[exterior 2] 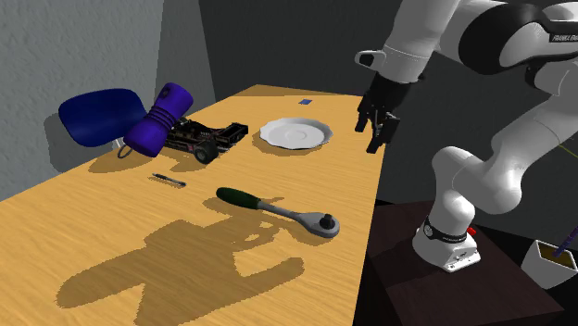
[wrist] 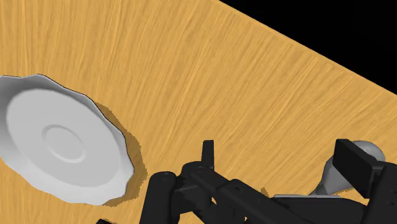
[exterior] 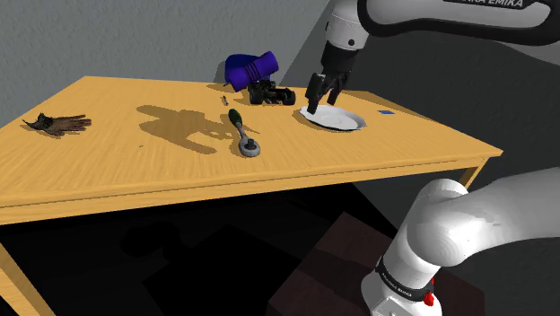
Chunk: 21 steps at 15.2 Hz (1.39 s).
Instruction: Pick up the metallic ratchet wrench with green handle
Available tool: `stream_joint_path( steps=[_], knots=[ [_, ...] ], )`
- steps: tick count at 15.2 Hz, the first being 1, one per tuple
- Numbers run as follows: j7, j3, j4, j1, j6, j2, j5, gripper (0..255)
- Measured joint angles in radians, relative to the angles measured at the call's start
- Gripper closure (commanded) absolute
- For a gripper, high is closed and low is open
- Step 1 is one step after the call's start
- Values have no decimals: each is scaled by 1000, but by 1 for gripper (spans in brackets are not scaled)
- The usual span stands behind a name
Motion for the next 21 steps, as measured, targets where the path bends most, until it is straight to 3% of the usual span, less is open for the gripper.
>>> stream_joint_path(
  steps=[4, 9, 21],
  knots=[
    [63, 23, 21, -9, 34, 76, 22, 0],
    [203, 68, 146, -32, 67, 276, 62, 0],
    [506, 111, 543, -64, 101, 792, 106, 0]
  ],
)
